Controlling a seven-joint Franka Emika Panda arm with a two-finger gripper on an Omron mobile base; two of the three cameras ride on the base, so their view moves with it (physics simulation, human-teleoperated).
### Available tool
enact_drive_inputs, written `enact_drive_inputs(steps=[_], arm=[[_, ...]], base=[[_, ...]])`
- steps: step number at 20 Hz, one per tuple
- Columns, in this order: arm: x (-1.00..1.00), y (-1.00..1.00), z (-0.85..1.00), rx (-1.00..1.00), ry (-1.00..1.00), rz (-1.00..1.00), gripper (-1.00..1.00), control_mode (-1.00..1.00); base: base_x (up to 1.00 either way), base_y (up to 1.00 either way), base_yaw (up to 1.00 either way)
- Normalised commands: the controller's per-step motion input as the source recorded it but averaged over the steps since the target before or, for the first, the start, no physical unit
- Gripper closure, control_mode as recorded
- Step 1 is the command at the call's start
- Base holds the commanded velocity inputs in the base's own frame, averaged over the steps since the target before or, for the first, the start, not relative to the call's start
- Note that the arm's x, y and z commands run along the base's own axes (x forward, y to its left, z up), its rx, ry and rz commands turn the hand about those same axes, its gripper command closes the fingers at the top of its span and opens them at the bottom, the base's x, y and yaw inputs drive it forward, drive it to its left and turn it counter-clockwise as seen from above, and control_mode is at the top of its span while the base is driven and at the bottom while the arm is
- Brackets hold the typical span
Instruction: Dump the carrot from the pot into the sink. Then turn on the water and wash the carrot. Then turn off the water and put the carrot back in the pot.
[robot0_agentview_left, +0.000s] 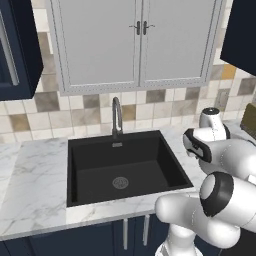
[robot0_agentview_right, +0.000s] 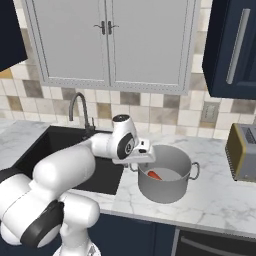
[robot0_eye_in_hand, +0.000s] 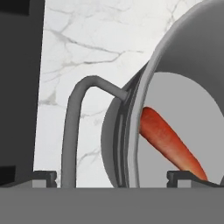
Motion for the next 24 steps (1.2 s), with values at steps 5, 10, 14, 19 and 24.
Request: enact_drive_inputs(steps=[5,10,14,19,24], arm=[[0.0,-0.05,-0.24,0.0,0.0,0.0,-1.0,-1.0],[0.0,0.0,-0.28,0.0,0.0,0.01,-1.0,-1.0],[0.0,0.0,-0.24,0.0,0.0,0.02,1.0,-1.0],[0.0,0.03,-0.03,0.05,0.0,0.05,1.0,-1.0],[-0.07,0.3,0.0,0.18,0.0,0.14,1.0,-1.0]], base=[[0.0,0.0,0.0],[0.0,0.0,0.0],[0.0,0.0,0.0],[0.0,0.0,0.0],[0.0,0.0,0.0]])
